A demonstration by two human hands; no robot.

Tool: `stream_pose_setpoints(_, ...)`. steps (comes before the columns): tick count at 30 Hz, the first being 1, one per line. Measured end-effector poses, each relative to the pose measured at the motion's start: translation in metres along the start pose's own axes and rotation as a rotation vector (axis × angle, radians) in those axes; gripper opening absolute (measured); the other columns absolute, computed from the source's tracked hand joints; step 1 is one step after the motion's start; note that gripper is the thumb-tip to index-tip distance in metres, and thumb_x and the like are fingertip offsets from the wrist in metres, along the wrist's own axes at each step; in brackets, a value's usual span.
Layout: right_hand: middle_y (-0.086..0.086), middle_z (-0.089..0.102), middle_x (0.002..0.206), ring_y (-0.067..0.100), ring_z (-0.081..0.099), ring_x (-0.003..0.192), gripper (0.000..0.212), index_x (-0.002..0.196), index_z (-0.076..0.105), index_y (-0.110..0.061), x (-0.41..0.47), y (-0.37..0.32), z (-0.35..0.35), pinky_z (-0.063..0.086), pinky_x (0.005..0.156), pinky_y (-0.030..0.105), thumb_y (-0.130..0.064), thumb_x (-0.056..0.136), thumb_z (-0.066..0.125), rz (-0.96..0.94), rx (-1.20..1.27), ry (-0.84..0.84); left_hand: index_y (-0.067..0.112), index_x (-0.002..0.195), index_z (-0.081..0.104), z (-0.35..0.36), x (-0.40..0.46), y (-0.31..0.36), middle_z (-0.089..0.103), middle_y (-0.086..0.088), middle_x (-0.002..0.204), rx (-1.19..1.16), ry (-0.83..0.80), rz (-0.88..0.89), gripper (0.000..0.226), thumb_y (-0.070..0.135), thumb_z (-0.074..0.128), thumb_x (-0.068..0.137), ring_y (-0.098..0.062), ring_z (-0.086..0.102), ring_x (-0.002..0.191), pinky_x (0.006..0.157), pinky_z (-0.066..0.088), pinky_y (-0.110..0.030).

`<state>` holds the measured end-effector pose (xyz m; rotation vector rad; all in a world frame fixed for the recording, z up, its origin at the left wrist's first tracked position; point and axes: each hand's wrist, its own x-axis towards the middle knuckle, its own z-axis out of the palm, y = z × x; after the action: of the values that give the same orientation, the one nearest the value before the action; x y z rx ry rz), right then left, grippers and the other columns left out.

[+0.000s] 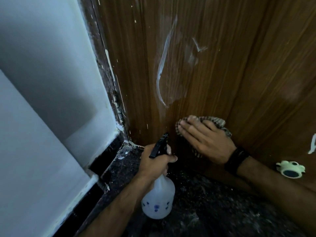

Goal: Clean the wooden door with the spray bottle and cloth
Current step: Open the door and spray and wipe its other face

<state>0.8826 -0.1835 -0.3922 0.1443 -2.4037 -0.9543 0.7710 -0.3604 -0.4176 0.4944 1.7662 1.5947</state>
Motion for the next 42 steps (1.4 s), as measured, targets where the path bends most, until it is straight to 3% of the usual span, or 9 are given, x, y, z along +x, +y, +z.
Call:
stream_pose_setpoints(6, 0.018, 0.060, 0.136, 0.033, 0.042, 0.128, 0.035, 0.132, 0.061, -0.001, 0.064, 0.010, -0.010, 0.035, 0.097, 0.043, -0.005, 0.099, 0.049, 0.179, 0.039, 0.151, 0.017, 0.062, 0.046, -0.017, 0.004, -0.004, 0.034, -0.003, 0.049, -0.015, 0.060, -0.011, 0.041, -0.010, 0.068, 0.083, -0.016, 0.031, 0.034, 0.042, 0.029, -0.022)
stream_pose_setpoints(15, 0.013, 0.067, 0.124, 0.029, 0.062, 0.114, 0.046, 0.119, 0.072, -0.007, 0.021, -0.050, 0.046, 0.044, 0.094, 0.037, -0.011, 0.092, 0.035, -0.248, 0.071, -0.194, 0.010, 0.080, 0.056, -0.028, 0.004, -0.015, 0.046, -0.011, 0.061, -0.047, 0.096, -0.090, 0.022, -0.005, 0.072, 0.080, -0.017, 0.038, 0.039, 0.045, 0.033, -0.025)
stream_pose_setpoints(19, 0.019, 0.060, 0.133, 0.036, 0.050, 0.120, 0.044, 0.131, 0.062, 0.000, 0.046, -0.037, 0.033, 0.034, 0.092, 0.042, -0.013, 0.090, 0.052, -0.141, -0.005, -0.083, 0.012, 0.075, 0.054, -0.037, 0.001, -0.015, 0.042, -0.011, 0.058, -0.029, 0.070, -0.079, 0.026, -0.006, 0.071, 0.082, -0.019, 0.035, 0.041, 0.044, 0.031, -0.025)
stream_pose_setpoints(24, 0.017, 0.060, 0.136, 0.035, 0.051, 0.123, 0.043, 0.133, 0.060, -0.002, 0.058, -0.034, 0.029, 0.035, 0.097, 0.042, -0.009, 0.099, 0.036, -0.044, 0.015, -0.032, 0.014, 0.071, 0.053, -0.046, 0.003, -0.010, 0.043, 0.000, 0.048, -0.005, 0.063, -0.080, 0.031, -0.011, 0.068, 0.082, -0.016, 0.033, 0.036, 0.045, 0.029, -0.023)
stream_pose_setpoints(29, 0.018, 0.062, 0.133, 0.036, 0.043, 0.124, 0.043, 0.135, 0.051, 0.003, 0.009, -0.044, 0.040, 0.034, 0.096, 0.041, -0.011, 0.096, 0.037, -0.149, 0.016, -0.096, 0.002, 0.119, 0.056, -0.044, 0.006, -0.016, 0.053, -0.002, 0.050, 0.051, 0.073, -0.240, 0.046, -0.002, 0.075, 0.077, -0.014, 0.044, 0.036, 0.042, 0.036, -0.025)
stream_pose_setpoints(32, 0.019, 0.061, 0.134, 0.037, 0.042, 0.124, 0.045, 0.136, 0.047, 0.002, 0.004, -0.041, 0.037, 0.033, 0.093, 0.042, -0.011, 0.095, 0.036, -0.128, 0.030, -0.096, 0.021, 0.097, 0.052, -0.040, 0.003, -0.010, 0.061, -0.007, 0.067, 0.127, -0.004, -0.261, 0.039, -0.004, 0.075, 0.079, -0.016, 0.046, 0.044, 0.048, 0.038, -0.027)
stream_pose_setpoints(37, 0.019, 0.058, 0.139, 0.034, 0.042, 0.128, 0.041, 0.136, 0.057, 0.000, 0.039, -0.022, 0.023, 0.035, 0.095, 0.043, -0.008, 0.097, 0.045, 0.107, 0.061, 0.045, 0.024, 0.105, 0.044, -0.045, 0.011, -0.014, 0.067, -0.019, 0.082, 0.226, -0.006, -0.290, 0.052, -0.003, 0.077, 0.076, -0.018, 0.045, 0.043, 0.048, 0.039, -0.028)
stream_pose_setpoints(39, 0.019, 0.059, 0.139, 0.035, 0.042, 0.127, 0.042, 0.135, 0.057, 0.000, 0.038, -0.026, 0.028, 0.034, 0.096, 0.043, -0.006, 0.096, 0.043, 0.073, 0.046, 0.055, 0.022, 0.093, 0.050, -0.045, 0.012, -0.015, 0.069, -0.018, 0.086, 0.271, 0.004, -0.266, 0.043, -0.004, 0.079, 0.074, -0.019, 0.045, 0.041, 0.050, 0.040, -0.030)
stream_pose_setpoints(42, 0.019, 0.063, 0.131, 0.036, 0.046, 0.122, 0.046, 0.129, 0.064, 0.001, 0.015, -0.047, 0.047, 0.037, 0.094, 0.043, -0.005, 0.092, 0.037, -0.119, 0.066, -0.047, 0.014, 0.108, 0.054, -0.045, 0.013, -0.016, 0.064, -0.008, 0.079, 0.279, 0.020, -0.277, 0.047, -0.003, 0.080, 0.073, -0.014, 0.045, 0.036, 0.042, 0.039, -0.024)
